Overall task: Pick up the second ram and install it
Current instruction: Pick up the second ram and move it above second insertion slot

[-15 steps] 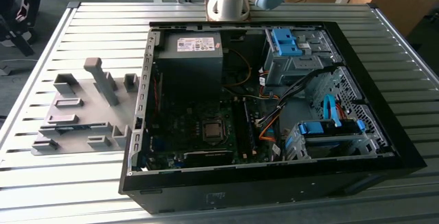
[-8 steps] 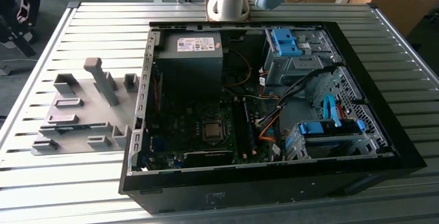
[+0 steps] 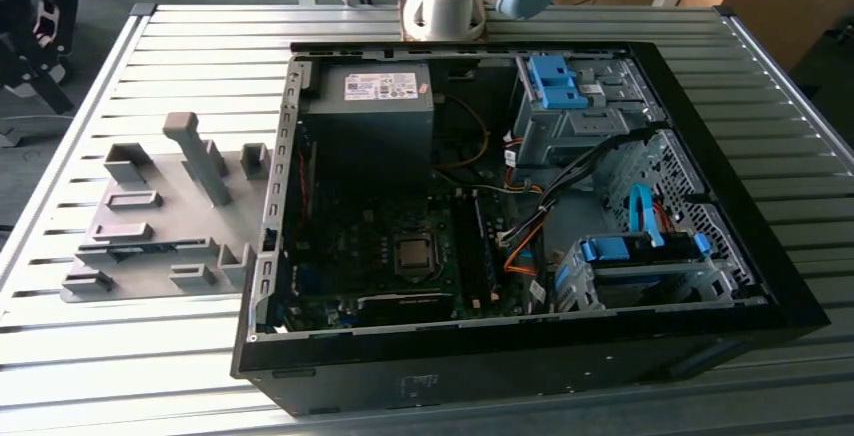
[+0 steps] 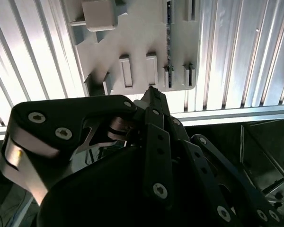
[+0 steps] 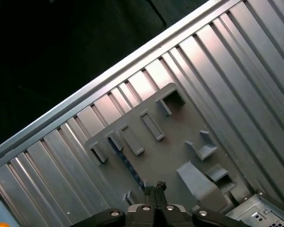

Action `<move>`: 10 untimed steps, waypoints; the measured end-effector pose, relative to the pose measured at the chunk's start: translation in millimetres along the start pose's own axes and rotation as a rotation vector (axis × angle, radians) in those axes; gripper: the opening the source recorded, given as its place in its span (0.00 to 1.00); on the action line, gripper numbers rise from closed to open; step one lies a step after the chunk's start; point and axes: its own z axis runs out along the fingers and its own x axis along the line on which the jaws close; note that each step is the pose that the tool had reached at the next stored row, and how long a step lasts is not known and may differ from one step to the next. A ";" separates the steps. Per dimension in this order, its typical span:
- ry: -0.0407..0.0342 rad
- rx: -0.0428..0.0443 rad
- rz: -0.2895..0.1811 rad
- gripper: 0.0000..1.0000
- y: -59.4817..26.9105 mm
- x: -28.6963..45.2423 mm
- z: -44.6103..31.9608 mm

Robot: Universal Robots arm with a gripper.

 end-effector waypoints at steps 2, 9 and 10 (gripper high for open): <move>0.0000 0.0002 -0.027 0.10 0.0 0.0 0.5; -0.0002 0.0006 -0.125 0.10 0.0 0.0 2.5; -0.0003 0.0007 -0.141 0.10 0.0 0.0 2.9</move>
